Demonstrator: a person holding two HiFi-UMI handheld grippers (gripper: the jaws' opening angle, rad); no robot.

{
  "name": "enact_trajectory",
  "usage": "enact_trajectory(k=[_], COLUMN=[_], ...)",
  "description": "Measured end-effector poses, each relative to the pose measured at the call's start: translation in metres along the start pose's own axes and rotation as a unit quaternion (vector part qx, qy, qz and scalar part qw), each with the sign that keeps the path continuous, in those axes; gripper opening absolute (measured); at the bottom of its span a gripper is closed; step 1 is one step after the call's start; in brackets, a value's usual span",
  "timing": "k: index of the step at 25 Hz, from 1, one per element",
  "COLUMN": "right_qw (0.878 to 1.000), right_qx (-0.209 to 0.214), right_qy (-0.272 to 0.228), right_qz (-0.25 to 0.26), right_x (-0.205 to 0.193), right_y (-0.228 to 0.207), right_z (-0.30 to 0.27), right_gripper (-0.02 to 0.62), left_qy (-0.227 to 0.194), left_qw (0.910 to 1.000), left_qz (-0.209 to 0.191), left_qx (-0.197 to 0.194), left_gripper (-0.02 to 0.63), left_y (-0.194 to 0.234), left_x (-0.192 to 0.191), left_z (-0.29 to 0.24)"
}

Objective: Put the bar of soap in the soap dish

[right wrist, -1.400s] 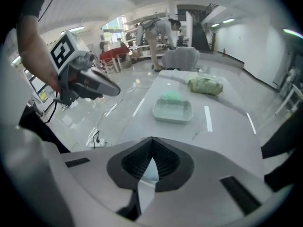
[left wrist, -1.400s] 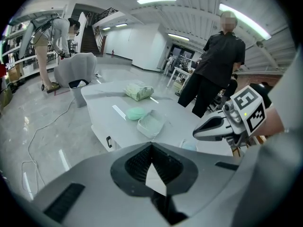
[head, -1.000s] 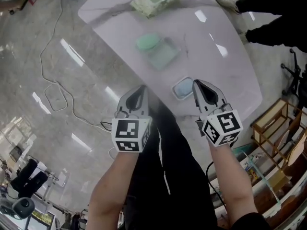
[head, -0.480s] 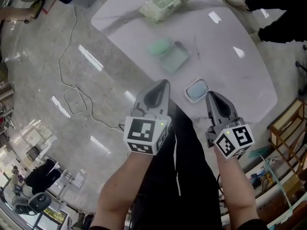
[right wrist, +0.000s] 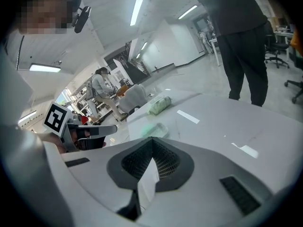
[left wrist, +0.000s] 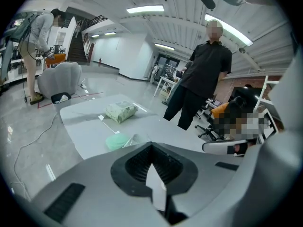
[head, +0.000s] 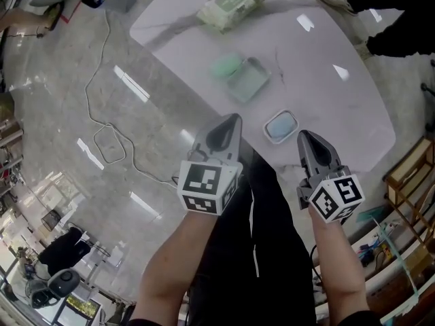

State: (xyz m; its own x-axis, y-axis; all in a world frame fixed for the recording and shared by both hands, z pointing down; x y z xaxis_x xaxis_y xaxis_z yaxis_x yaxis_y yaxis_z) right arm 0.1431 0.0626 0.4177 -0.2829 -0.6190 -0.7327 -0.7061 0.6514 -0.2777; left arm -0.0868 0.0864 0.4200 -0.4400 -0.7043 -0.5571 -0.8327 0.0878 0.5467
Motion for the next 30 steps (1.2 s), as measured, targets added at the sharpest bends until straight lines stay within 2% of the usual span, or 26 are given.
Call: enact_trajectory(k=[7, 12, 15, 21, 24, 27, 30], right_qw=[1.000, 1.000, 0.999, 0.999, 0.999, 0.998, 0.998], right_qx=[0.002, 0.004, 0.001, -0.001, -0.004, -0.002, -0.001], right_qy=[0.014, 0.019, 0.023, 0.023, 0.024, 0.026, 0.029], right_qz=[-0.008, -0.020, -0.031, -0.040, -0.049, -0.053, -0.061], right_x=[-0.009, -0.013, -0.013, -0.011, -0.010, -0.010, -0.011], right_y=[0.000, -0.008, -0.016, -0.036, -0.046, -0.052, -0.056], right_z=[-0.004, -0.008, -0.010, -0.011, -0.012, -0.014, -0.016], right_gripper=[0.012, 0.013, 0.014, 0.014, 0.014, 0.014, 0.013], left_qy=[0.030, 0.063, 0.092, 0.174, 0.209, 0.230, 0.244], left_qw=[0.9975, 0.9860, 0.9737, 0.9438, 0.9235, 0.9050, 0.8984], left_qz=[-0.060, -0.148, -0.201, -0.271, -0.314, -0.352, -0.362], left_qx=[0.021, 0.045, 0.055, 0.074, 0.071, 0.062, 0.051], left_gripper=[0.008, 0.008, 0.014, 0.149, 0.220, 0.235, 0.236], left_y=[0.024, 0.051, 0.064, 0.084, 0.089, 0.090, 0.090], left_x=[0.016, 0.040, 0.052, 0.048, 0.040, 0.035, 0.035], left_z=[-0.023, -0.060, -0.085, -0.127, -0.139, -0.147, -0.154])
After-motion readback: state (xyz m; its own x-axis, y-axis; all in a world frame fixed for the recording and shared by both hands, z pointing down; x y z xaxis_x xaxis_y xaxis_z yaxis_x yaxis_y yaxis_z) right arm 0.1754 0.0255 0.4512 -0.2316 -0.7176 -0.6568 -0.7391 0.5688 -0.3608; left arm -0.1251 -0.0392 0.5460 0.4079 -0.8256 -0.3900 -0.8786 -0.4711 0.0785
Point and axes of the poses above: the fingertips, and each gripper's own axes: z backward along the fingers, y to its left, x out of its top, the point moved 8 cm from there along z, backward along the fingers, and after that the axes turned 15 degrees about z, right-handed, at the moved point
